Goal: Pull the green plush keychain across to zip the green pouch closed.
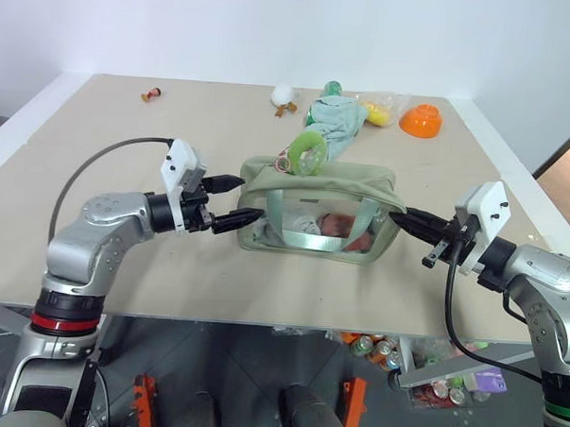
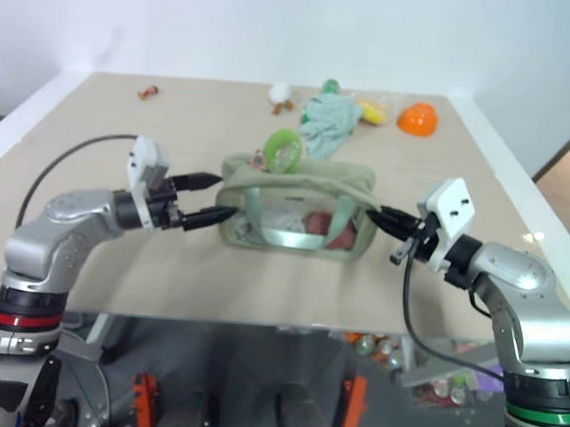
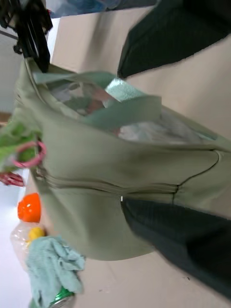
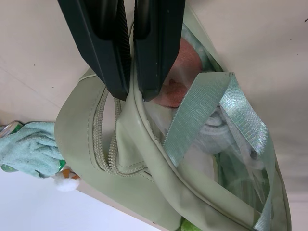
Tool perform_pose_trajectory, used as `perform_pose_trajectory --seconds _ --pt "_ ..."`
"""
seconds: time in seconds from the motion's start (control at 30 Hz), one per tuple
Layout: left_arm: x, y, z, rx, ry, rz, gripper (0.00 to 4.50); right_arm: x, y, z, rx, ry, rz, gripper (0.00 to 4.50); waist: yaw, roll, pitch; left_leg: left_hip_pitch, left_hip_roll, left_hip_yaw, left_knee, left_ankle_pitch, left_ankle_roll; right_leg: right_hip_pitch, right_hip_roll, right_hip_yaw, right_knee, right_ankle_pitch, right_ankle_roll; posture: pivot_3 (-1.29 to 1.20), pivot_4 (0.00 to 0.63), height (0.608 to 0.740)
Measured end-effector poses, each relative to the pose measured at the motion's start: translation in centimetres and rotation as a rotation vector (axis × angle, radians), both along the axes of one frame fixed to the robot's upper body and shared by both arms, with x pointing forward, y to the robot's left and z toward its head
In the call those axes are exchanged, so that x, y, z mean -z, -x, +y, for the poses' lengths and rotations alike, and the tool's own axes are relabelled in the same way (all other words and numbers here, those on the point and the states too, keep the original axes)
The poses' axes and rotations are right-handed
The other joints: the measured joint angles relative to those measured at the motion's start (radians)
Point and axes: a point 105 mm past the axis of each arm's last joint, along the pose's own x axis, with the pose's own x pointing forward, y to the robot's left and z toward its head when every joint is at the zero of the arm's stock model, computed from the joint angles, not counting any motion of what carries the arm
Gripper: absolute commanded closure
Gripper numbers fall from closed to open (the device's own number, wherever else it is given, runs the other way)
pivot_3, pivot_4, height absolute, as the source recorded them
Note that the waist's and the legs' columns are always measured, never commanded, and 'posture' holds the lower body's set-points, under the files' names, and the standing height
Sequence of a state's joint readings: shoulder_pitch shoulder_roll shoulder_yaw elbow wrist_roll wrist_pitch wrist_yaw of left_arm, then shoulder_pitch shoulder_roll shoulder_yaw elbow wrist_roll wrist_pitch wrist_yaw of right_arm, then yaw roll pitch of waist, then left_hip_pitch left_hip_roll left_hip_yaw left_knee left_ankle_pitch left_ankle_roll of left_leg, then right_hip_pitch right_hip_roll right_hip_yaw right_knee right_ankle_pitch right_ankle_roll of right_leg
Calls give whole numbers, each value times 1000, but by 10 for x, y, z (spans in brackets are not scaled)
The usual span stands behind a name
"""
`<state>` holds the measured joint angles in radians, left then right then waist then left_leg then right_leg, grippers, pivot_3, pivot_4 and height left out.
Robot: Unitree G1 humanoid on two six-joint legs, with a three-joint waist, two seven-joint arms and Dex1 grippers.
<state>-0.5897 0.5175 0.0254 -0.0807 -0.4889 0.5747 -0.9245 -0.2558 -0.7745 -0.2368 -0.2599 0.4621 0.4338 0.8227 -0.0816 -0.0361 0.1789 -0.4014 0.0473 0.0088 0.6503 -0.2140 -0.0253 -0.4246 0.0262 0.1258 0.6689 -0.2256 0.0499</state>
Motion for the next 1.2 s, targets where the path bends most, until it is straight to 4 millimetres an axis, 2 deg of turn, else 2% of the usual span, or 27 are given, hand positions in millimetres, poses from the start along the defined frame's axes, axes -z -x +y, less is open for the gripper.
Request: perform_pose_trajectory --seconds 0.23,0.3,0.5,0.67,0.8,0.87,0.93,1.1,1.2 --pt "2 -5 -6 8 -9 -42 4007 1 1 -1 3 0 3 4500 0 0 0 0 0 0 0 0 0 0 0 0 0 0 1 0 150 740" --pt "2 -5 -6 12 -11 -47 4448 1 1 -1 3 -5 8 4500 0 0 0 0 0 0 0 0 0 0 0 0 0 0 1 0 150 740" --pt "3 -5 -6 18 -13 -48 4448 0 3 0 2 -35 43 4500 0 0 0 0 0 0 0 0 0 0 0 0 0 0 1 0 150 740" --pt "3 -6 -5 7 -20 -55 4500 0 4 2 -11 -80 94 2955 1 0 0 0 0 0 0 0 0 0 0 0 0 0 0 0 150 740" --pt "2 -7 -4 0 -30 -71 4500 -2 5 2 -22 -89 110 1470 1 0 0 -1 0 0 0 0 0 0 0 0 -1 0 0 0 150 740" --pt "2 -7 -4 -2 -35 -76 4500 -14 1 -3 -5 -101 83 798 1 0 0 -1 0 0 0 0 0 0 0 0 -1 0 0 0 150 740" --pt "2 -7 -4 -5 -39 -79 4500 -34 -4 -15 39 -119 35 45 1 0 0 -2 -1 0 0 0 0 0 -1 0 -2 0 0 0 150 740" --pt "2 -7 -5 -4 -51 -94 4500 -88 -12 -29 58 -164 -28 18 1 1 0 -1 0 0 -1 0 0 -1 -1 0 -2 0 -1 0 150 740" --pt "2 -8 -4 -6 -55 -98 4500 -114 -18 -23 26 -160 -90 18 1 1 0 -1 0 0 -2 0 1 -1 0 0 -2 0 0 0 150 740"
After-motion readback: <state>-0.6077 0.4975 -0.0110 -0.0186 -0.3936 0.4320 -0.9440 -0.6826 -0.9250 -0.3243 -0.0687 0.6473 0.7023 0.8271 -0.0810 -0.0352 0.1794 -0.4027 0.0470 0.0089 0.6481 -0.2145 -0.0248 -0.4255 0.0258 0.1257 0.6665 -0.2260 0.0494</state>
